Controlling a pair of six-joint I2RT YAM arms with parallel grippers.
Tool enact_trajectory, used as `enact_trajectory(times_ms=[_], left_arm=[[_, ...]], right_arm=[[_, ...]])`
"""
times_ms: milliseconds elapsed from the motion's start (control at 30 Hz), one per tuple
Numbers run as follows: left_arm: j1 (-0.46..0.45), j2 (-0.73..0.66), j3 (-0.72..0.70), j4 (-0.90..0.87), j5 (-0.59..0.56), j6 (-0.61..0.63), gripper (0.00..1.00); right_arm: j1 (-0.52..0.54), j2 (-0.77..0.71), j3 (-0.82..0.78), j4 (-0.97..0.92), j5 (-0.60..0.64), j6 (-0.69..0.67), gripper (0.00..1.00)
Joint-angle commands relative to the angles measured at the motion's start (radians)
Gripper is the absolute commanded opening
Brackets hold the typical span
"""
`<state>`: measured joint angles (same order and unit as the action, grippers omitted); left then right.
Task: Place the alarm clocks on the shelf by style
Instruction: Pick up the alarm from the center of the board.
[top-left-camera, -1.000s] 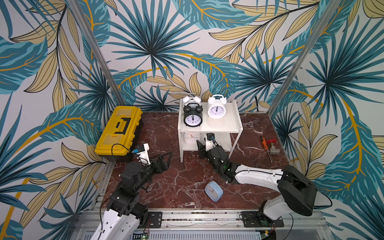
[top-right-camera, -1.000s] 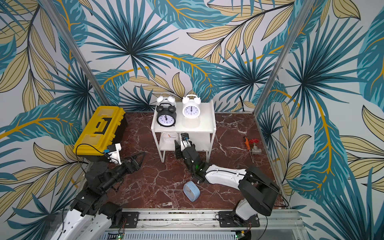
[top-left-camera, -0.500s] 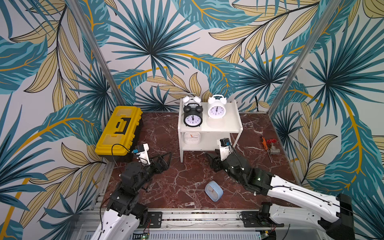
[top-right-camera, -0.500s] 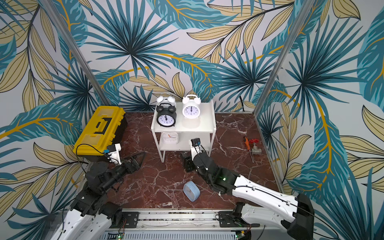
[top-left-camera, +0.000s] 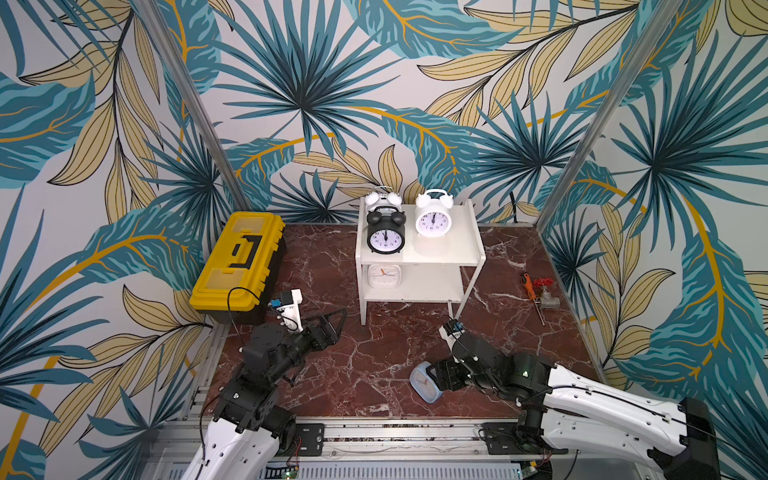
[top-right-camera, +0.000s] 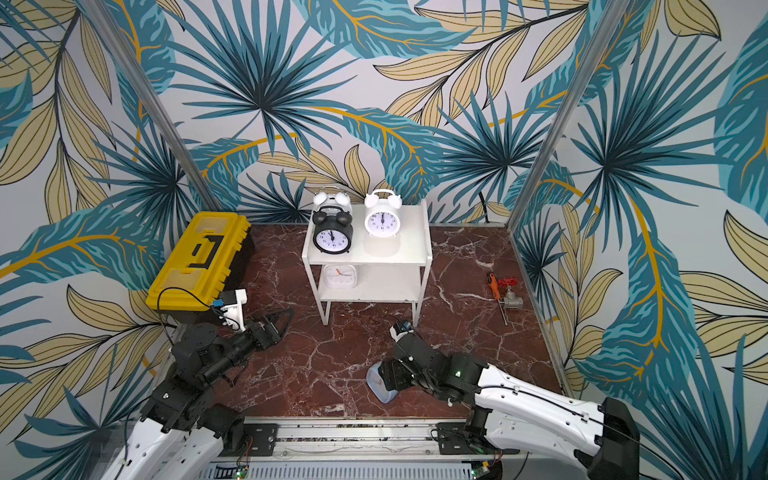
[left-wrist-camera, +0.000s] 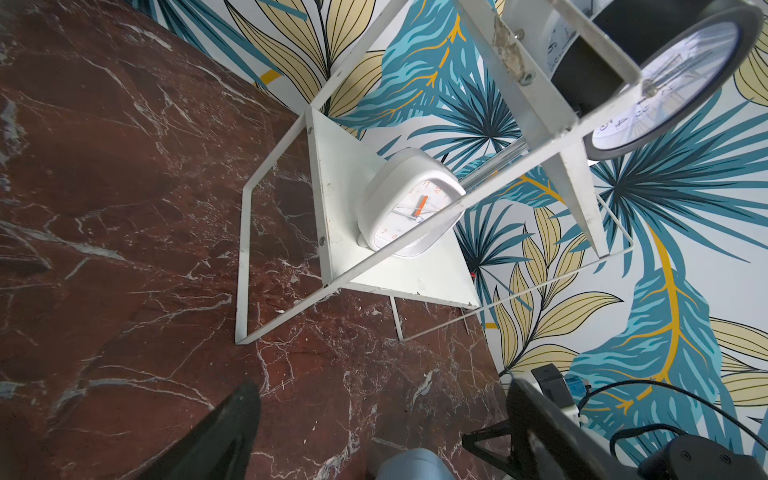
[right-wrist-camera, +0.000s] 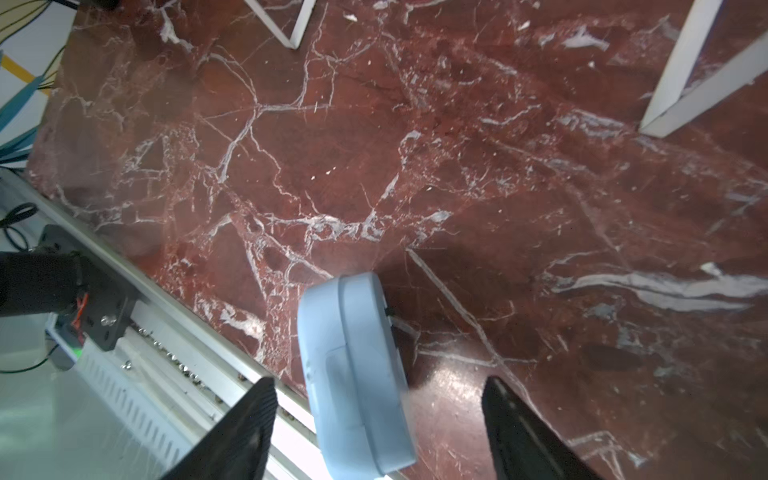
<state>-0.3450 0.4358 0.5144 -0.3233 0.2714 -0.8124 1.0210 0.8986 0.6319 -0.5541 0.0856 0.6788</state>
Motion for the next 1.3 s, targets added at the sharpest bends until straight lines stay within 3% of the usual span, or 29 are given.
enact_trajectory(times_ms=[0,233,400,600,1233,1267], left_arm=[[0.007,-0.007,0.0,0.006,0.04,-0.004,0.95],[0.007,0.026,-0.022,0.102,0.08,-0.019,0.95],[0.006,0.06,-0.034,0.122,0.089,-0.016,0.95],[0.007,0.066,-0.051,0.123,0.088,-0.01,0.95],[0.006,0.076,-0.073,0.149,0.089,-0.021,0.95],[0.007,0.077,-0.073,0.15,0.089,-0.021,0.95]], right_arm=[[0.003,-0.02,-0.029,0.063,-0.084,0.015,0.86],[0.004,0.034,-0.021,0.018,-0.001,0.01,0.86],[0.006,0.129,-0.023,0.074,-0.085,-0.013,0.8],[0.007,0.145,-0.041,0.093,-0.058,-0.008,0.75],[0.008,0.119,-0.043,0.082,-0.005,0.001,0.29],[0.008,0.105,-0.042,0.082,0.002,0.0,0.23]])
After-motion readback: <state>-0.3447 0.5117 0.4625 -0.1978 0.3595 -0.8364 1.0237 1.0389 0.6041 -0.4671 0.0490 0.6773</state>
